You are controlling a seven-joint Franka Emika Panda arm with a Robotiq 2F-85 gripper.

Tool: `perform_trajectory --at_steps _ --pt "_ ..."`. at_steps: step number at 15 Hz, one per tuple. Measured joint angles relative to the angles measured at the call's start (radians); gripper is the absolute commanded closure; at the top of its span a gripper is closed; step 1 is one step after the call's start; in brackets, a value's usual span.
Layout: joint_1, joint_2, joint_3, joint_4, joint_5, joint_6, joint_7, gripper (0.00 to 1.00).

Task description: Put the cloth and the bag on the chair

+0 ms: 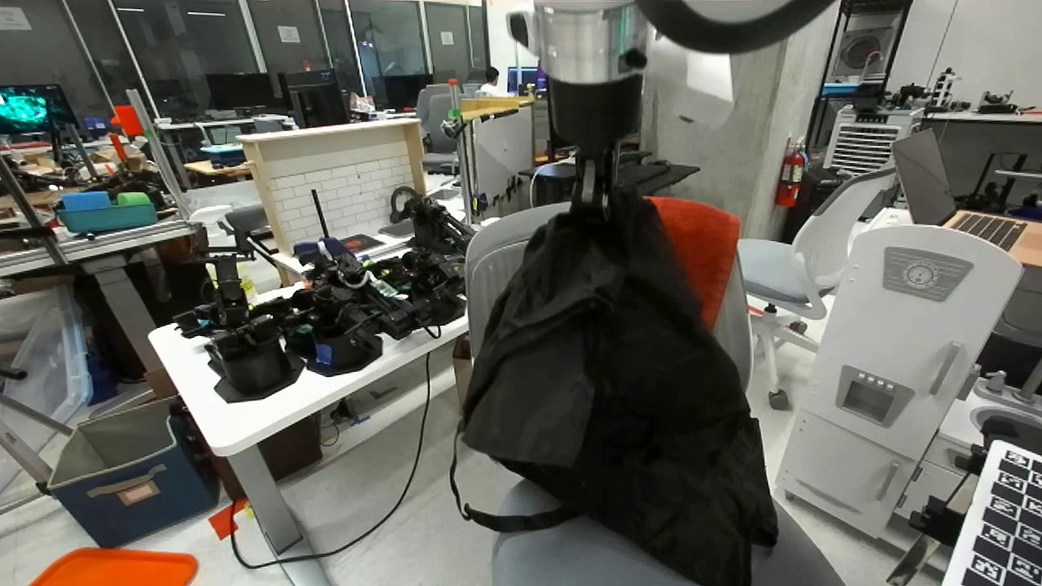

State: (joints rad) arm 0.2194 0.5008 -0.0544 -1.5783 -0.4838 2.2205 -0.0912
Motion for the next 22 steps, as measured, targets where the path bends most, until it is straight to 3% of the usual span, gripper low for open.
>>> perform_trajectory --at_steps 11,22 --pt "-0.117 -0.127 -0.002 0.233 0.023 -0.120 -0.058 0.98" --pt "-0.347 0.080 -0.034 0.694 0.175 -0.358 -0.187 0.98"
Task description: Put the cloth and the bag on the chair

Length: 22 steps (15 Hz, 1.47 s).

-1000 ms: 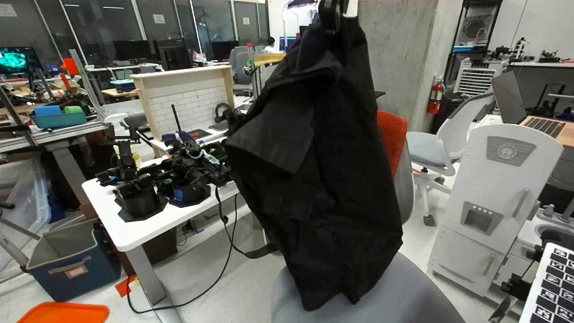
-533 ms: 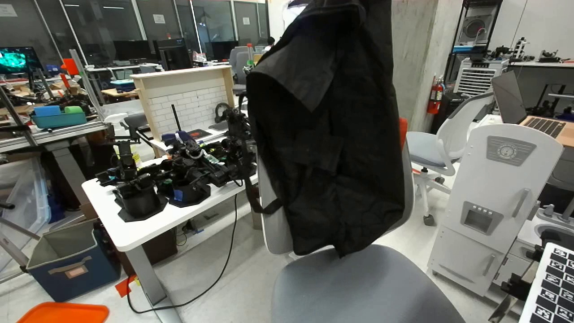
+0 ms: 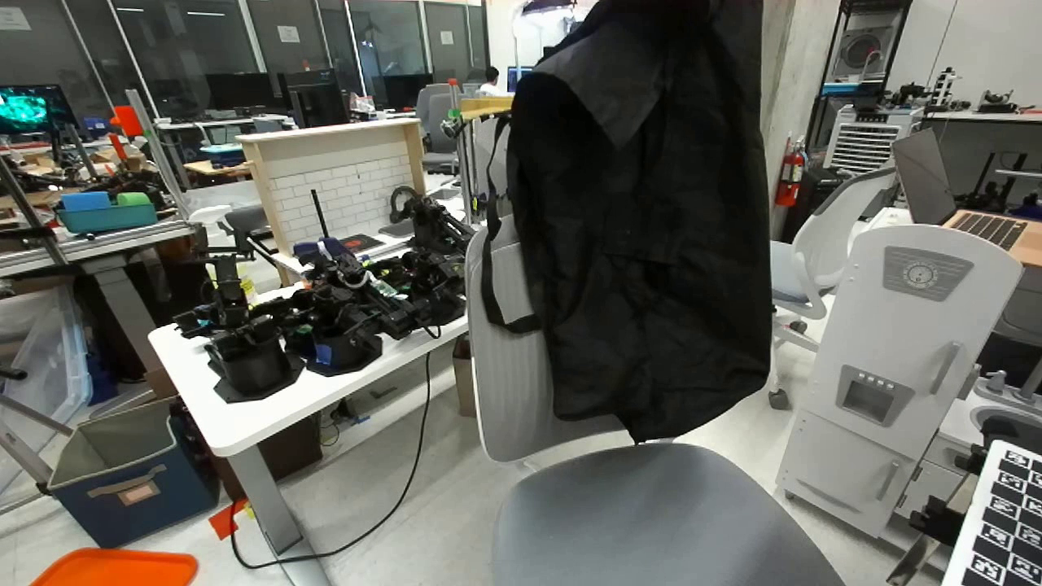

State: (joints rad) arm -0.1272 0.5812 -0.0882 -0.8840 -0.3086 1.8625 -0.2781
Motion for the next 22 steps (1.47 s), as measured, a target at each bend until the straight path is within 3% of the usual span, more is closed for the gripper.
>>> perform_trajectory --at_steps 7,22 --pt "-0.061 0.201 -0.003 0.251 0.009 -0.113 0.009 0.98" --pt "-0.097 0.536 -0.096 0.424 0.017 -0.102 0.170 0.98"
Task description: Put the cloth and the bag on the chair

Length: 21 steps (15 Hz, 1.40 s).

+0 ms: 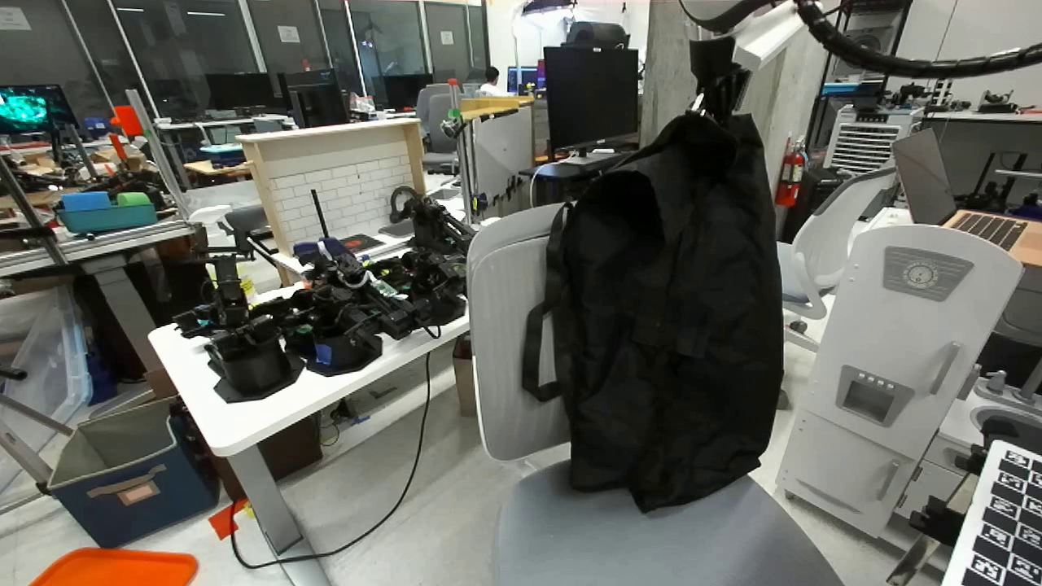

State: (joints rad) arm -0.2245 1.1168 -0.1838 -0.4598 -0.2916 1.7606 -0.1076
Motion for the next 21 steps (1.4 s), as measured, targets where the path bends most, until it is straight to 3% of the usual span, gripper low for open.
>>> perform_trajectory --at_steps 7,15,21 --pt "0.023 -0.071 -0.035 0.037 -0.009 0.132 -0.003 0.98" --pt "0.047 -0.249 -0.079 0.052 -0.059 0.112 -0.021 0.98" --pt "0.038 -0.259 -0.080 0.007 -0.066 0.095 0.033 0.98"
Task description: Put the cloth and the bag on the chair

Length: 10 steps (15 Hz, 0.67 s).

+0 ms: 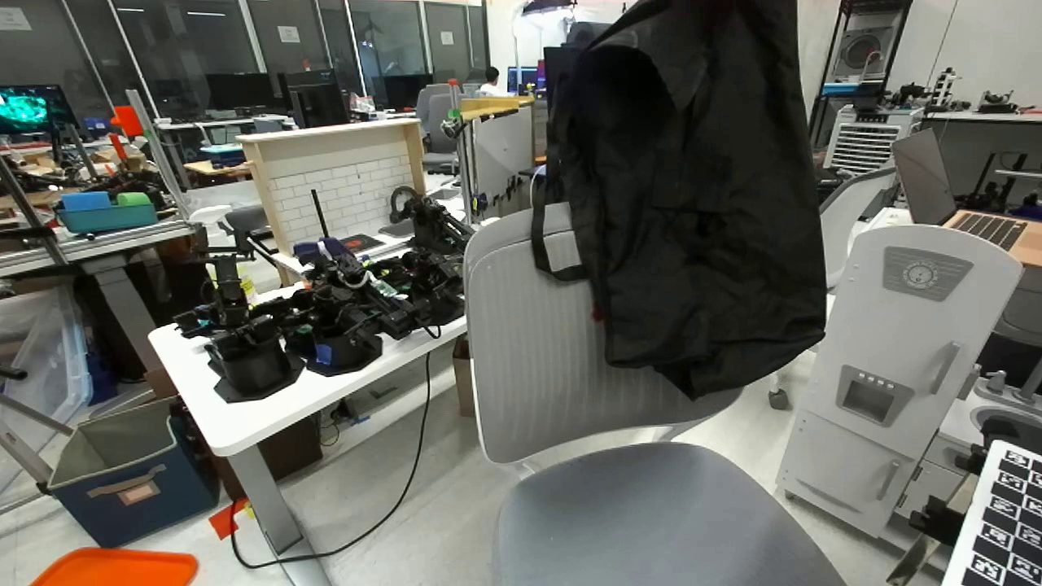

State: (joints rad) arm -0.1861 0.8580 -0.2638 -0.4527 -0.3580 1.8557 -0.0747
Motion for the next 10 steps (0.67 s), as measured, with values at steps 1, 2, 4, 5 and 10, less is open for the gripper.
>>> perform_trajectory --at_steps 1,2,4,5,10 --pt "-0.009 0.008 0.000 -0.016 0.000 -0.001 0.016 0.98" --pt "-0.022 0.024 0.000 -0.019 0.001 -0.017 0.031 0.98" --pt "-0.052 0.063 -0.001 -0.007 0.001 -0.060 0.053 0.98" --pt "-0.068 0.081 -0.002 -0.005 0.001 -0.074 0.063 0.98" --pt "-0.130 0.153 -0.007 -0.007 0.003 -0.128 0.094 0.60"
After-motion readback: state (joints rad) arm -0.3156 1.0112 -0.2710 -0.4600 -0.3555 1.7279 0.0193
